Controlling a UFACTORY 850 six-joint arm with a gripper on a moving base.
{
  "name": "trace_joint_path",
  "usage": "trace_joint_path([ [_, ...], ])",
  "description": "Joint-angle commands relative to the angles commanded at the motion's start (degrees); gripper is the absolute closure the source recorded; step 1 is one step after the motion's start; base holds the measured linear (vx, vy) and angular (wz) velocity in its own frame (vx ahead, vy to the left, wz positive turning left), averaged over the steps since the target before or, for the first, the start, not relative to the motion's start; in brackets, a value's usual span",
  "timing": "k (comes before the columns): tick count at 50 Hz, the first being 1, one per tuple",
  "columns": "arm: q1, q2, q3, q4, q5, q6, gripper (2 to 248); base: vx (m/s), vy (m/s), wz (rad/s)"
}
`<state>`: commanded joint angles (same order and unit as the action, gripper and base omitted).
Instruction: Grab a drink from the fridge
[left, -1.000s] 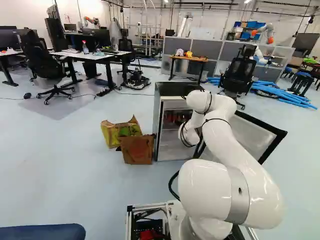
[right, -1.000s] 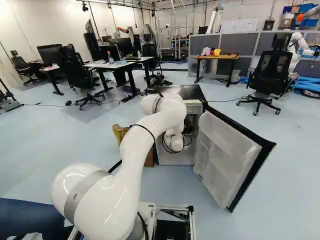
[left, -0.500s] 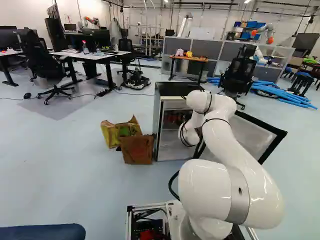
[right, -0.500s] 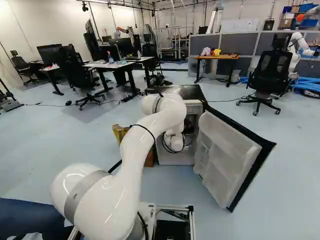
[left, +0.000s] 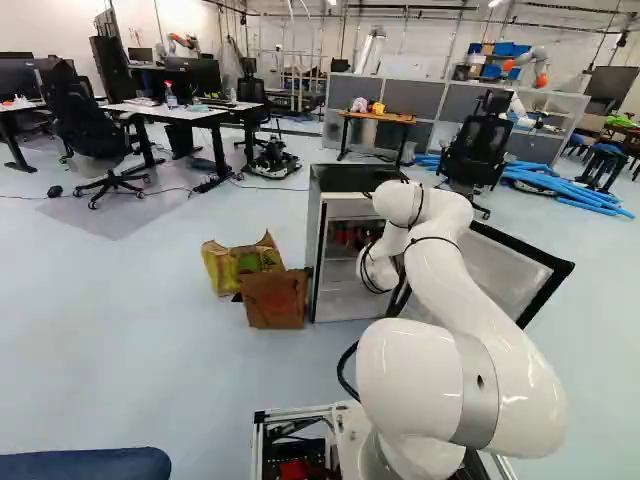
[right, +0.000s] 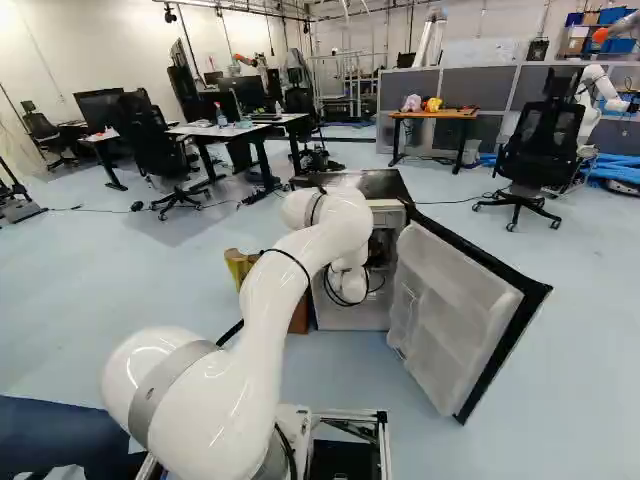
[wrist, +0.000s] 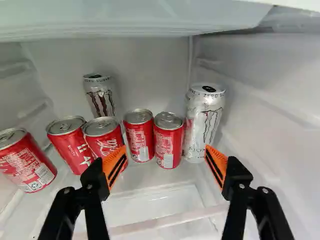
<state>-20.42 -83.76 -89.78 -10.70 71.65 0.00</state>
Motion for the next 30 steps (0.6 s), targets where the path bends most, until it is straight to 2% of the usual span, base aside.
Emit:
trace_joint_path([
  [12, 0.0, 0.0, 0.0, 0.0, 0.0, 0.0, 35, 0.000, 0.000, 0.000],
  [13, 0.0, 0.0, 0.0, 0.0, 0.0, 0.0, 48, 0.000, 0.000, 0.000],
  [18, 0.0, 0.0, 0.0, 0.0, 0.0, 0.0, 48, 0.000, 0.000, 0.000],
  [19, 0.0, 0.0, 0.0, 0.0, 0.0, 0.0, 61, 0.000, 0.000, 0.000],
  [23, 0.0, 0.0, 0.0, 0.0, 0.0, 0.0, 61, 0.000, 0.000, 0.000],
  [24, 0.0, 0.0, 0.0, 0.0, 0.0, 0.0, 69, 0.000, 0.000, 0.000],
  [30, 0.0, 0.0, 0.0, 0.0, 0.0, 0.0, 67, 0.000, 0.000, 0.000],
])
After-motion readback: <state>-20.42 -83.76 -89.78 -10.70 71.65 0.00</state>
